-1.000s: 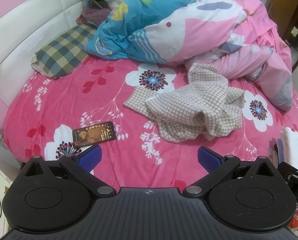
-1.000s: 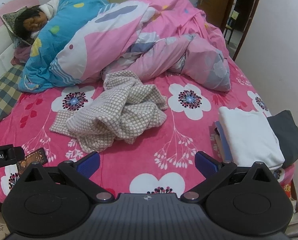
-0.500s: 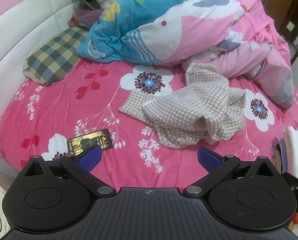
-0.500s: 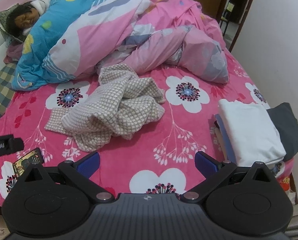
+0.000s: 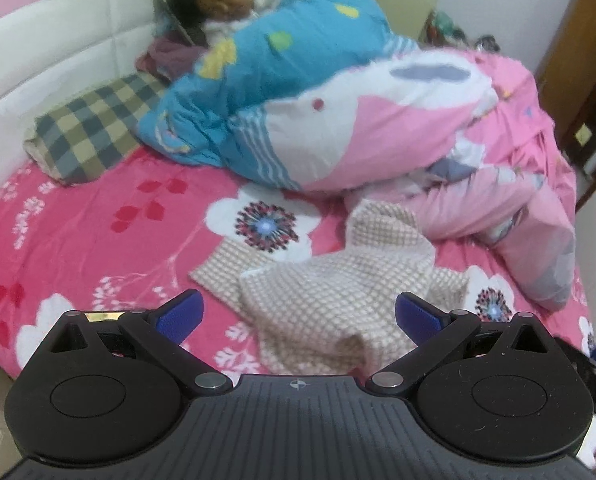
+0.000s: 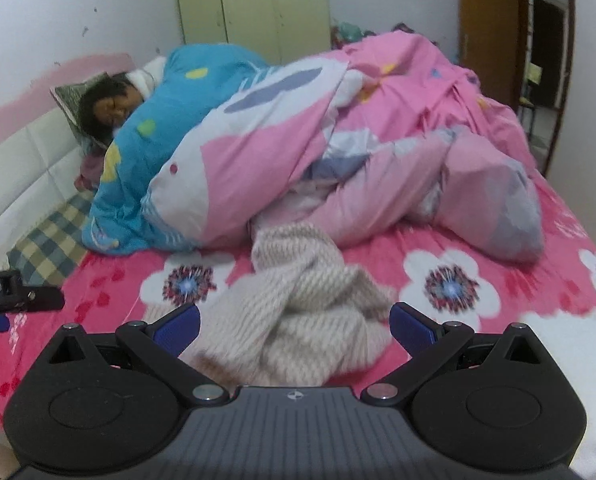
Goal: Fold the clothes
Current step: 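Move both tools down to the beige cardigan and close both grippers on it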
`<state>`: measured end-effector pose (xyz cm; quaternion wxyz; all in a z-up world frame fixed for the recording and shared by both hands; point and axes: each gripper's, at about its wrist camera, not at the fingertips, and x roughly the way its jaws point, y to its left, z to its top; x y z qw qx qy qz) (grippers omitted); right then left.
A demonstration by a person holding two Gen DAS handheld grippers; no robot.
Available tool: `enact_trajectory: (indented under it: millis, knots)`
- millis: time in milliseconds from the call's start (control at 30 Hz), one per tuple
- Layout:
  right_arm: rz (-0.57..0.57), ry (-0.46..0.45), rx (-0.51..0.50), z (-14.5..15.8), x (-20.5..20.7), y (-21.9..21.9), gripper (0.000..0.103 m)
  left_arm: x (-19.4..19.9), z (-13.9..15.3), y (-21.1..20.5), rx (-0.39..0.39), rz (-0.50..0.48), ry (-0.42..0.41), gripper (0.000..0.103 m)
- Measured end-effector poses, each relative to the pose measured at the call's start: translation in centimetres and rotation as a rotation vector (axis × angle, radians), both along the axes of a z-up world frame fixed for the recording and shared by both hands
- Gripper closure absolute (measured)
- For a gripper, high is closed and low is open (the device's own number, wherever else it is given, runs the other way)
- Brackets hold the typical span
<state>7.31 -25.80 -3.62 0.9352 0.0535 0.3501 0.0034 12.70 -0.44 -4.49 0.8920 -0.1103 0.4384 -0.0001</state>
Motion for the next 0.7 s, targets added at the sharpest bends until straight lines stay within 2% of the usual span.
enact_trajectory:
  millis: [267,533,633,700]
  knots:
    - [0.086,0.097,0.096,-5.7,11.8,-5.6,0.0,4.5,-4.6,-4.5,0.08,-0.024,0.026,0.0]
    - [0.191,0.176,0.222,-12.3,22.3,-4.7,0.004,8.6,-10.7,-7.1,0.027,-0.251,-0.009,0.001]
    - [0.22,0.209,0.244,-14.6,25.1,-3.8,0.006,9.5,-13.4,-7.7,-0.006,-0.31,0.006,0.008]
    - [0.221,0.235,0.267,-16.2,26.5,-3.4,0.012,9.9,-15.2,-7.9,-0.018,-0.344,0.026,0.023]
